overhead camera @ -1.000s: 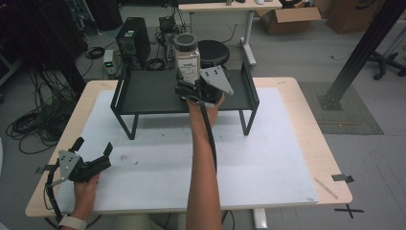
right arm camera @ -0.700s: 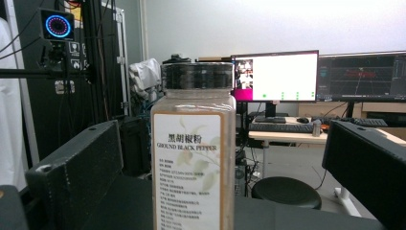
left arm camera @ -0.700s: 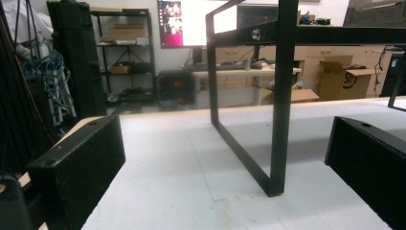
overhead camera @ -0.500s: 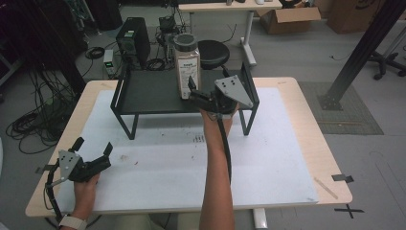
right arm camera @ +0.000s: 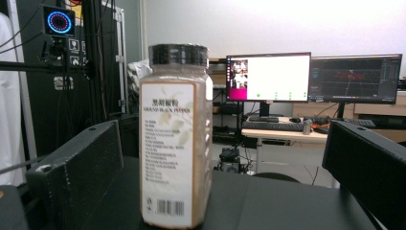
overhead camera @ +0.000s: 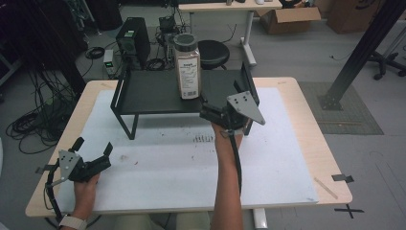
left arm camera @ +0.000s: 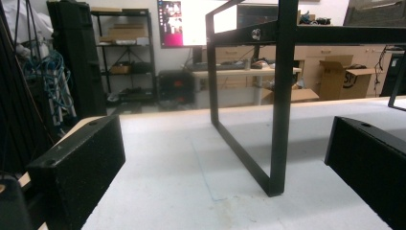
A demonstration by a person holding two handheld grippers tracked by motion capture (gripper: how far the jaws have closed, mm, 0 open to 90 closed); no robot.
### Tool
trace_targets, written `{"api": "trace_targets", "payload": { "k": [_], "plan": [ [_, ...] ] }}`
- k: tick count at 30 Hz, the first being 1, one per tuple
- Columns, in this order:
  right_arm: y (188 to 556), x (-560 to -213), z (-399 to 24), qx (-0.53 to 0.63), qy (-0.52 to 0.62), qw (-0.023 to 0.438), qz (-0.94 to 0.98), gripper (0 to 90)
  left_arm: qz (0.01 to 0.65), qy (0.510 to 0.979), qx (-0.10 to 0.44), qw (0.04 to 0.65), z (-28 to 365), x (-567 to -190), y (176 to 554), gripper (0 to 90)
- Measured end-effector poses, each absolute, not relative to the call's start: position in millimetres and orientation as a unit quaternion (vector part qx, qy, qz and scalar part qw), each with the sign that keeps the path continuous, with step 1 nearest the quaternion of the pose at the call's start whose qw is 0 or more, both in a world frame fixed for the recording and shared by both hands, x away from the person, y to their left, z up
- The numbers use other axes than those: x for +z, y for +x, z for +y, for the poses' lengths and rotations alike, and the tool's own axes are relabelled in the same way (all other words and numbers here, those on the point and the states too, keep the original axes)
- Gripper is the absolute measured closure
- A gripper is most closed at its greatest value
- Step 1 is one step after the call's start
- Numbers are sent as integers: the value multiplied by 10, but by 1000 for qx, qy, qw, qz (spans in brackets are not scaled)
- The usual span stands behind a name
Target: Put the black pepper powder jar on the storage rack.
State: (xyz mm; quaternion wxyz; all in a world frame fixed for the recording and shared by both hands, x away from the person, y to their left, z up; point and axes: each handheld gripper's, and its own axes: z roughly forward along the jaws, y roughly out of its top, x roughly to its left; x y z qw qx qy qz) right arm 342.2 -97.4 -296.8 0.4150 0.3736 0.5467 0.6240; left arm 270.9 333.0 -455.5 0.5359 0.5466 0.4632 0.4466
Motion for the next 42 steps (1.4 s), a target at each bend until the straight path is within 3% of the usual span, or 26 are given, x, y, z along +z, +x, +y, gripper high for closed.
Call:
{"api": "trace_targets", "payload": {
  "k": [13,42],
  "plan": [
    [3211,-3201,-1197,611,371,443,541,0,463,547,447,535,3331,-4554,2708,5],
    [2923,-3801,-1627,584,426,438,535,0,464,547,447,535,3331,-4555,2708,4]
  ]
}}
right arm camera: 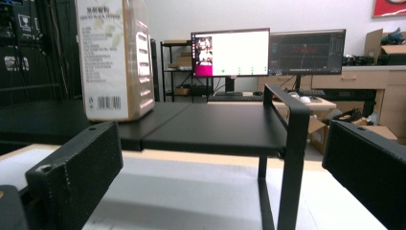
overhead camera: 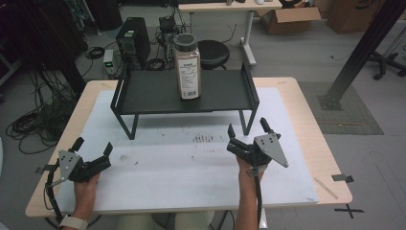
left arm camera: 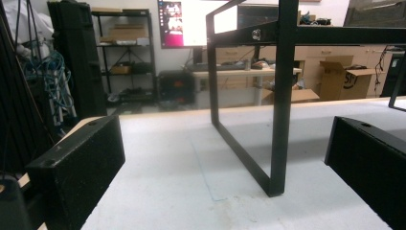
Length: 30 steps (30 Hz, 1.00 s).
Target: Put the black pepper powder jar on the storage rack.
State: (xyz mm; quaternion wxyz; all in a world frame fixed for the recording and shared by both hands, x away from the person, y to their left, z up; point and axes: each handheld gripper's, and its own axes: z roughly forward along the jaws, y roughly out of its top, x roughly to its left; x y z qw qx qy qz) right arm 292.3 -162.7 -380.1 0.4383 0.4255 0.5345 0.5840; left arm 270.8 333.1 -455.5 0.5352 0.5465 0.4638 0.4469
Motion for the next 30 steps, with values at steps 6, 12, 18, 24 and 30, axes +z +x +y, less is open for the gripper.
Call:
{"api": "trace_targets", "payload": {
  "k": [6,12,18,24,30],
  "plan": [
    [2921,-3948,-1688,582,435,433,534,0,463,546,448,535,3331,-4555,2706,3],
    [2889,-4078,-1747,576,441,434,534,0,463,547,448,535,3330,-4555,2707,4],
    [2872,-4229,-1804,565,447,440,536,0,463,547,448,535,3329,-4555,2706,4],
    [2882,-4366,-1811,557,447,443,543,0,463,547,448,535,3330,-4555,2706,4],
    [2897,-4452,-1811,554,445,443,547,0,463,547,448,535,3329,-4555,2706,4]
  ]
}}
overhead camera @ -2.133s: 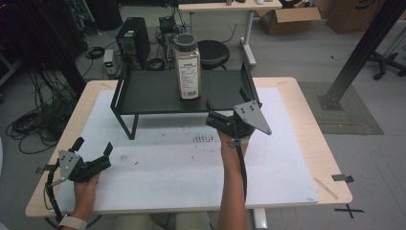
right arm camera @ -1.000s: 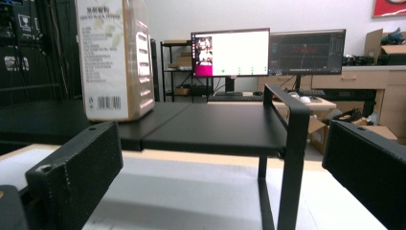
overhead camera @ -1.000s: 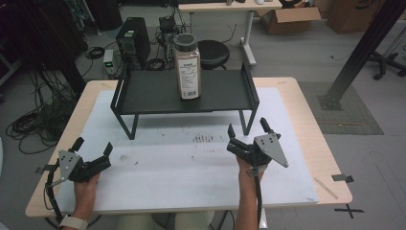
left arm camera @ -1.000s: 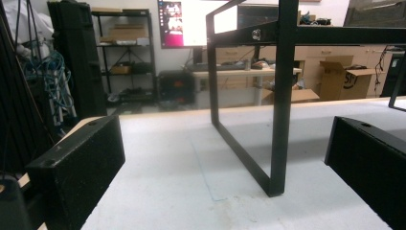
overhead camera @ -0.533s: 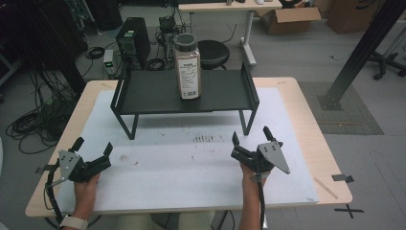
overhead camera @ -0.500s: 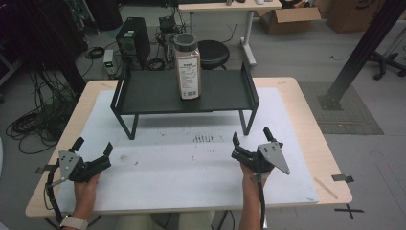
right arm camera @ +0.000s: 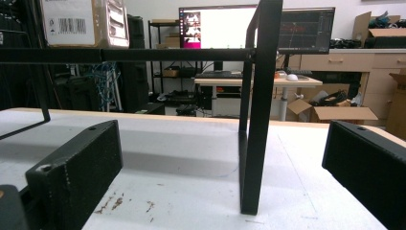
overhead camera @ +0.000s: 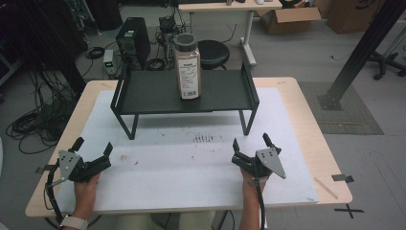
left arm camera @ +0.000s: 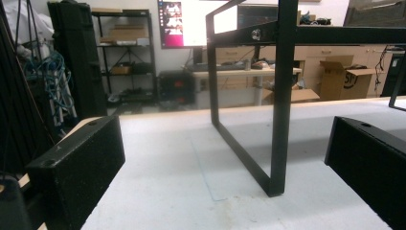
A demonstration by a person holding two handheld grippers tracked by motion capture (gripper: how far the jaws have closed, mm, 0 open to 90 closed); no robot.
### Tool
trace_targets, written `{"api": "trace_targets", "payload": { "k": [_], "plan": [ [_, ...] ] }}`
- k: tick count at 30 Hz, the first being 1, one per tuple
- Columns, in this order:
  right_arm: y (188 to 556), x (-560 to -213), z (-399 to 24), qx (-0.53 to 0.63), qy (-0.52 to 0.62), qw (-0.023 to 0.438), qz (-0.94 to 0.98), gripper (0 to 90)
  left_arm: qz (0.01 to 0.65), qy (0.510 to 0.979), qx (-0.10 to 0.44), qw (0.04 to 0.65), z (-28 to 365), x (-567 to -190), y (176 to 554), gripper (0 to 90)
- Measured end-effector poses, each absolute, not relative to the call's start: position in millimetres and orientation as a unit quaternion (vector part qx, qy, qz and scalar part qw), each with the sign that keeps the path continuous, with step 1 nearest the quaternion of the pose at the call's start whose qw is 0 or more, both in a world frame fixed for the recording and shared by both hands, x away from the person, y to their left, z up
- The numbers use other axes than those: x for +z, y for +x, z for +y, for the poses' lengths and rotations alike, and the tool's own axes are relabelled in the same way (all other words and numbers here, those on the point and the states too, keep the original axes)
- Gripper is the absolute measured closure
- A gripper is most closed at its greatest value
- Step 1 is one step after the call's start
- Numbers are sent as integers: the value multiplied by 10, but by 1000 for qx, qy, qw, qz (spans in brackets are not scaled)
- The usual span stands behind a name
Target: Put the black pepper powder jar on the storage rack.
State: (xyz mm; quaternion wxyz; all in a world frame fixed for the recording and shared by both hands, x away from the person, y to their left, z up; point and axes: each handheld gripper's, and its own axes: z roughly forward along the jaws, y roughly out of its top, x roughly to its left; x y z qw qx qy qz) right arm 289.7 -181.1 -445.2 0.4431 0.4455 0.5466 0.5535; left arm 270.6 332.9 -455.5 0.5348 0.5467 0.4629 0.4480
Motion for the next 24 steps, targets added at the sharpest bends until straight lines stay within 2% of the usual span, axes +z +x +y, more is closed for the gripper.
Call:
{"api": "trace_targets", "payload": {
  "k": [24],
  "plan": [
    [2880,-4530,-1814,554,443,441,550,0,463,546,448,536,3330,-4556,2705,3]
  ]
}}
